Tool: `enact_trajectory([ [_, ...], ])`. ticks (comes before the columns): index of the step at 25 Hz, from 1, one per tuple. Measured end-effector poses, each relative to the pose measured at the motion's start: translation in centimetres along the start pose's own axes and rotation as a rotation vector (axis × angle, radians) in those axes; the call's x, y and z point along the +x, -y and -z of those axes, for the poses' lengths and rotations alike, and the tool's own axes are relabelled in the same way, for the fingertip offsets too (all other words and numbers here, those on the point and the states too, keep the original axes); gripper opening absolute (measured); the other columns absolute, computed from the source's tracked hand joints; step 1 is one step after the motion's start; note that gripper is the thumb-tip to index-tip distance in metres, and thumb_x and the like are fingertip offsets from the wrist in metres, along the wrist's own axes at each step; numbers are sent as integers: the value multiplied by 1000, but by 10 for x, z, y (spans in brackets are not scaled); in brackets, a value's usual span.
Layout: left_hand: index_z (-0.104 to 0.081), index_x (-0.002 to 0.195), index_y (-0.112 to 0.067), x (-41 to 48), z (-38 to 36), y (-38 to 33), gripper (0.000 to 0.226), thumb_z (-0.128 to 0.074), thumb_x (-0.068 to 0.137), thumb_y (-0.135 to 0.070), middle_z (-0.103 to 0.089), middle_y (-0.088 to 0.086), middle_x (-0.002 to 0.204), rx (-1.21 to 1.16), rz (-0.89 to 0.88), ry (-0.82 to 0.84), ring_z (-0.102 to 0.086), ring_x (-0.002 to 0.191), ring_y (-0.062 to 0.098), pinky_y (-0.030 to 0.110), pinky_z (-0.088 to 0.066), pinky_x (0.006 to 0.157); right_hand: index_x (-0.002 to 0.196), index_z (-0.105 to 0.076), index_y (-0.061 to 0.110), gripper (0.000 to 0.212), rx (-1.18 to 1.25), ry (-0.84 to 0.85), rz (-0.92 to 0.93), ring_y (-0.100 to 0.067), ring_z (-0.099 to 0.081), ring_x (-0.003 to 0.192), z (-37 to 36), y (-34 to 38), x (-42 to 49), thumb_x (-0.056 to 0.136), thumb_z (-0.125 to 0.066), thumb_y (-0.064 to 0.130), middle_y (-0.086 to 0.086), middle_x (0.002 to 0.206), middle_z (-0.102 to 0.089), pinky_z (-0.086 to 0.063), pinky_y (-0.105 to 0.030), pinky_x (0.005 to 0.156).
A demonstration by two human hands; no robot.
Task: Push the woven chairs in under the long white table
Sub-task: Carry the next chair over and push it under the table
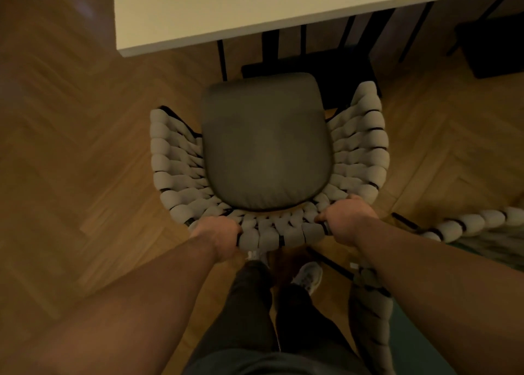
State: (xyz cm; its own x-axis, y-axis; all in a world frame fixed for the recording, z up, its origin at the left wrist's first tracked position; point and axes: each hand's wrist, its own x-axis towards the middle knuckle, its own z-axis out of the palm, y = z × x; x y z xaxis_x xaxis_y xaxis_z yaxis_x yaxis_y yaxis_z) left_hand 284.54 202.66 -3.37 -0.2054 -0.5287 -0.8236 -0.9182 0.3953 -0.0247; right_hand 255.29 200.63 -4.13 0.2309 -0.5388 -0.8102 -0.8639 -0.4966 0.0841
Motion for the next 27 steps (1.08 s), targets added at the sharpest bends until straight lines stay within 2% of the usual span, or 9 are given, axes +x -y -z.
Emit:
enact_trajectory([
  [5,-65,127,-28,26,18,0,29,-53,102,-25,-69,0,113,-16,-40,7,-63,95,20,36,-54,82,146,-50,47,48,-56,49,-10,-22,-56,131,23,-26,11,103,-53,25,6,141,-59,-35,-48,114],
  [8,-63,133,-32,27,13,11,35,-50,101,-24,-69,0,126,-15,-8,67,-65,113,23,39,-52,91,142,-53,46,41,10,56,17,-23,-56,128,17,-8,14,103,-52,31,5,136,-63,-35,-48,114],
  [13,-58,142,-34,29,19,7,44,-50,100,-23,-65,1,139,5,54,124,-61,125,24,39,-49,102,133,-58,45,35,60,-14,81,-22,-58,118,11,-11,17,100,-54,34,5,126,-64,-37,-44,105],
  [17,-41,158,-28,35,27,-23,66,-56,93,-25,-55,6,151,-107,57,196,-56,133,27,42,-48,110,137,-59,39,41,124,-31,183,-21,-56,120,17,-30,3,96,-54,37,4,131,-64,-32,-42,112],
  [19,-35,162,-29,39,33,-51,76,-62,91,-28,-56,7,149,-210,9,177,-57,130,28,40,-51,105,145,-56,39,50,265,-60,211,-20,-55,125,19,-45,-9,95,-57,42,4,133,-65,-24,-44,120],
  [21,-39,159,-29,47,36,-79,75,-68,90,-33,-60,6,141,-255,-32,101,-60,124,27,40,-53,102,148,-54,40,52,439,-275,135,-18,-48,139,18,-70,-12,97,-56,47,8,144,-60,-15,-52,126],
  [23,-33,162,-32,54,34,-94,80,-69,90,-30,-59,6,144,-241,-23,61,-59,127,27,39,-51,103,155,-45,34,62,606,-591,-103,-21,-30,154,9,-97,0,97,-58,50,4,164,-39,-17,-58,127],
  [24,-29,163,-35,56,32,-96,83,-68,90,-26,-58,5,147,-239,-15,52,-58,128,27,39,-51,103,161,-35,29,76,761,-644,-231,-24,-23,157,4,-109,9,95,-65,50,1,169,-30,-21,-57,127],
  [27,-31,161,-41,55,28,-93,83,-63,87,-21,-60,3,145,-259,-17,15,-60,126,26,38,-53,100,167,4,32,123,1392,-494,-395,-27,-33,153,-3,-125,30,83,-85,43,-1,170,-27,-35,-51,124],
])
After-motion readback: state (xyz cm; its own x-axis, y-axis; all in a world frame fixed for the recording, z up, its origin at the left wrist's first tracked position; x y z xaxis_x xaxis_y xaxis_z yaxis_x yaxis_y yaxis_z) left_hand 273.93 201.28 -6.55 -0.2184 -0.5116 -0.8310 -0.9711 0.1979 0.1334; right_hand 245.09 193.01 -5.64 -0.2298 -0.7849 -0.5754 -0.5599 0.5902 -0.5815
